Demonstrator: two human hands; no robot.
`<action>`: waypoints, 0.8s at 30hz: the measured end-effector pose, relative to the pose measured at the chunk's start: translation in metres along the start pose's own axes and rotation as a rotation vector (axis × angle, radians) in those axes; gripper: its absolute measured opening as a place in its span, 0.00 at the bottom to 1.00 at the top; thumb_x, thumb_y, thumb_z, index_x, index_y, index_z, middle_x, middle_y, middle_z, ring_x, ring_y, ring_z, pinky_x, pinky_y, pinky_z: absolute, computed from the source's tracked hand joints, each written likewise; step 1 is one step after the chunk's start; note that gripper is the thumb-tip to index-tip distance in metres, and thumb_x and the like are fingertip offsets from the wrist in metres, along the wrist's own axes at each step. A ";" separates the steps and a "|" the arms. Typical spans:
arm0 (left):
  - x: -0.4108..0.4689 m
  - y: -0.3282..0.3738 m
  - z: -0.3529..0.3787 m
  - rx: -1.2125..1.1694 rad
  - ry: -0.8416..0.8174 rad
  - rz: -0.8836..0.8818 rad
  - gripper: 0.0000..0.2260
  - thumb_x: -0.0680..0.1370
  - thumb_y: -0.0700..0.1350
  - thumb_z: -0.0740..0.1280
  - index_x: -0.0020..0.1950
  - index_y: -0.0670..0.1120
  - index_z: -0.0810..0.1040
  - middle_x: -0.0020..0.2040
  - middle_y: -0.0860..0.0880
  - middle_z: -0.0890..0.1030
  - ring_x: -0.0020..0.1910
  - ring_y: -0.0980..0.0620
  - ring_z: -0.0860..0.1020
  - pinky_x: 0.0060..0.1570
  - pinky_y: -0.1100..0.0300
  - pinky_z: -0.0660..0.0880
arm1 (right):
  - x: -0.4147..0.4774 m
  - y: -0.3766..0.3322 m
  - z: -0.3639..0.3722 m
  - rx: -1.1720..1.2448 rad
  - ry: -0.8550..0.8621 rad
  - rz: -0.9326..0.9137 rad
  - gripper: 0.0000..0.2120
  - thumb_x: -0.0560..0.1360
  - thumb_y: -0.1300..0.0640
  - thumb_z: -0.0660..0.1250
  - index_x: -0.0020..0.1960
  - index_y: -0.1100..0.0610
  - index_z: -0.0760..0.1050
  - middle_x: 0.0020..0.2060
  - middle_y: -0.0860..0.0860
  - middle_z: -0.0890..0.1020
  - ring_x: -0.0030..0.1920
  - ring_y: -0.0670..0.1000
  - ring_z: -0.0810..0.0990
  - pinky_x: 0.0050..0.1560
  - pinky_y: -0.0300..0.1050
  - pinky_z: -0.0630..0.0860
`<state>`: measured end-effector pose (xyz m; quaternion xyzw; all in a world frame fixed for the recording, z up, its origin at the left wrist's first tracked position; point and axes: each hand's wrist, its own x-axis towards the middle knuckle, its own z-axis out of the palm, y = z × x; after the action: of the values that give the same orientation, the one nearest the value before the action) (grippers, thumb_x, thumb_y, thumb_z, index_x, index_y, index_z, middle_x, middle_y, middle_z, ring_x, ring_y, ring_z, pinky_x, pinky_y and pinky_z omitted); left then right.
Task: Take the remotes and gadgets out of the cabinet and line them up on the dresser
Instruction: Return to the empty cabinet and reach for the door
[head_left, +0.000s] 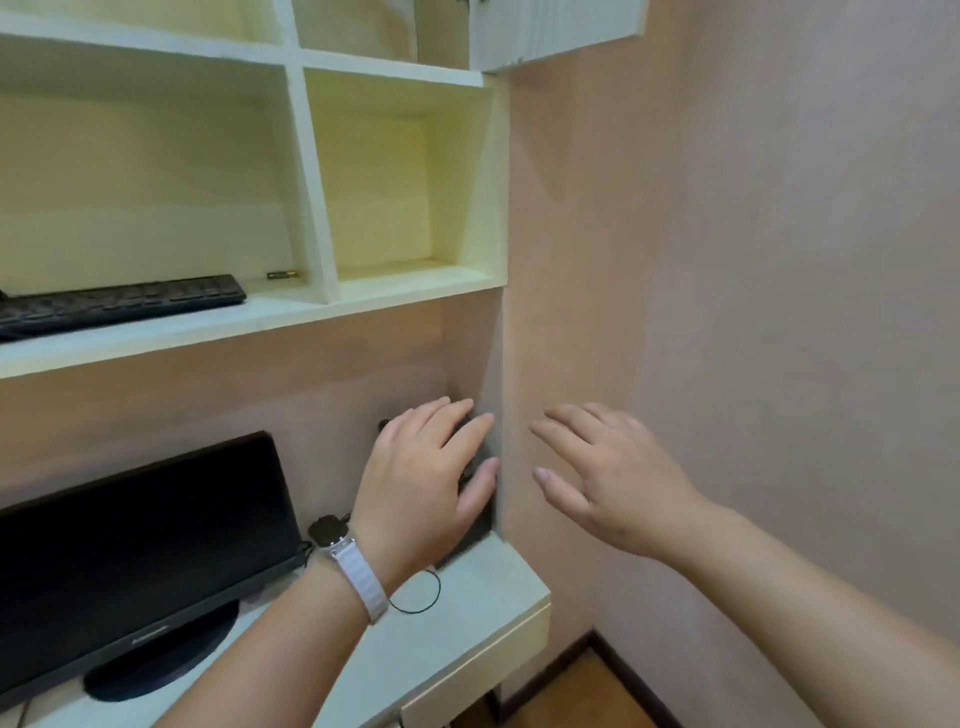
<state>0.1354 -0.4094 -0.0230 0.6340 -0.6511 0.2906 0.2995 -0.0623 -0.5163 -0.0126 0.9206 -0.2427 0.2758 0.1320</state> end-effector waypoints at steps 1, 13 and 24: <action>0.009 -0.006 0.002 0.004 0.015 0.008 0.18 0.76 0.53 0.63 0.61 0.45 0.81 0.61 0.45 0.81 0.62 0.42 0.77 0.60 0.45 0.73 | 0.010 0.005 0.002 -0.003 0.000 -0.003 0.23 0.77 0.42 0.58 0.64 0.55 0.76 0.59 0.54 0.80 0.57 0.58 0.77 0.52 0.52 0.74; 0.134 -0.045 0.029 0.233 0.090 0.010 0.19 0.77 0.54 0.63 0.63 0.47 0.80 0.63 0.46 0.79 0.62 0.44 0.76 0.62 0.49 0.70 | 0.146 0.097 0.020 0.131 0.200 -0.041 0.25 0.76 0.42 0.57 0.64 0.56 0.77 0.59 0.54 0.80 0.59 0.57 0.77 0.54 0.51 0.74; 0.247 -0.085 0.028 0.507 0.218 0.002 0.18 0.77 0.52 0.63 0.63 0.45 0.79 0.62 0.44 0.79 0.60 0.42 0.77 0.58 0.48 0.73 | 0.270 0.168 0.002 0.634 0.388 -0.111 0.31 0.74 0.38 0.53 0.69 0.54 0.71 0.64 0.48 0.75 0.64 0.47 0.69 0.60 0.36 0.63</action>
<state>0.2152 -0.5935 0.1458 0.6531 -0.5221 0.5110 0.1993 0.0483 -0.7598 0.1586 0.8581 -0.0656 0.4990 -0.1013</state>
